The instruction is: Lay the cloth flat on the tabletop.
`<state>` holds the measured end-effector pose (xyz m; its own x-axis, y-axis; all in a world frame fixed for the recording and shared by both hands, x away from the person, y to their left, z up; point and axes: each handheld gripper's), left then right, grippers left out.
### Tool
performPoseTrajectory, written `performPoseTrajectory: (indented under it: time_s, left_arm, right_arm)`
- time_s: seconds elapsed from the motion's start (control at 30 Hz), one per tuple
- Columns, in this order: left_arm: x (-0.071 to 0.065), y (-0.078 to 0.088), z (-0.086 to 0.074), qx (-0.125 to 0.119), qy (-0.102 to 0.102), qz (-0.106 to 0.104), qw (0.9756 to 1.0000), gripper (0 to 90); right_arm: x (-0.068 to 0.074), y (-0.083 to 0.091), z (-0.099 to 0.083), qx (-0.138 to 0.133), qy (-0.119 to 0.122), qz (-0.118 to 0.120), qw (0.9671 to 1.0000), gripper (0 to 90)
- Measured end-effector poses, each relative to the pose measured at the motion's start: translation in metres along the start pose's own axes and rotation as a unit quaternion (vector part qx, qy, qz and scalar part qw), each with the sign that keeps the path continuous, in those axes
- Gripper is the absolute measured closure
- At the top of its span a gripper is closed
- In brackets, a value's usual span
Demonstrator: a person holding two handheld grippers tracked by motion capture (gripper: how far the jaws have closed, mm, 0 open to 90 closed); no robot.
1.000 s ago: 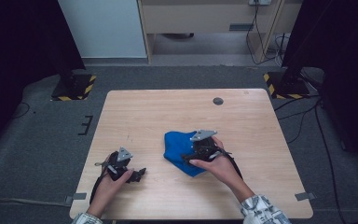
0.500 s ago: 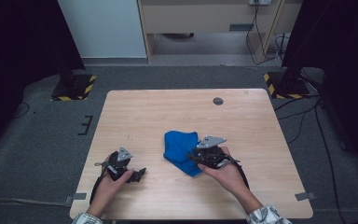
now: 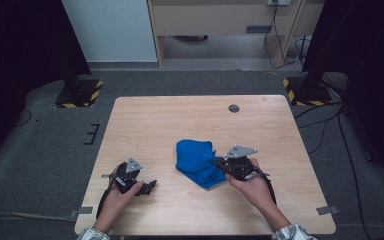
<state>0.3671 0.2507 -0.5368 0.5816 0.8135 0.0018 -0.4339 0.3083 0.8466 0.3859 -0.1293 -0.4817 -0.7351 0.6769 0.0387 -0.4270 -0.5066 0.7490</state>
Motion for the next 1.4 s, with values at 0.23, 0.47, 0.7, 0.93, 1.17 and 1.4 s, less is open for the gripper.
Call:
performPoseTrajectory:
  time_s: [0.23,0.47,0.7,0.93,1.17,1.4]
  left_arm:
    - [0.0,0.0,0.0,0.0,0.0,0.0,1.0,0.0]
    - [0.0,0.0,0.0,0.0,-0.001,-0.001,1.0,0.0]
    - [0.0,0.0,0.0,0.0,-0.001,-0.001,1.0,0.0]
    - [0.0,0.0,0.0,0.0,-0.001,-0.001,1.0,0.0]
    - [0.001,0.002,0.001,-0.003,0.0,0.001,1.0,4.5]
    - [-0.001,0.004,0.003,-0.005,-0.001,0.006,1.0,6.8]
  right_arm:
    - [0.021,-0.011,0.003,0.005,0.012,0.027,0.9995,75.6]
    - [0.044,-0.028,0.009,0.02,0.031,0.039,0.9986,59.6]
    - [0.051,-0.043,0.006,0.051,0.047,0.035,0.997,74.5]
    - [0.039,-0.031,-0.005,0.047,0.026,0.019,0.9984,85.5]
    - [0.013,-0.007,-0.026,0.034,-0.008,-0.007,0.9994,86.8]
    - [-0.012,0.008,-0.039,0.027,-0.039,-0.027,0.9985,86.8]
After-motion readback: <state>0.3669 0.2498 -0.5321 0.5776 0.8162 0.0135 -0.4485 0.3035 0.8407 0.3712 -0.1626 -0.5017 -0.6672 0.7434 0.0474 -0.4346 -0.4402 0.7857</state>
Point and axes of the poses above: each handheld gripper's, and its own axes: y roughly backward along the jaws, z roughly out of its top, x roughly to its left, and after that the axes turned 12 degrees about x, right-handed
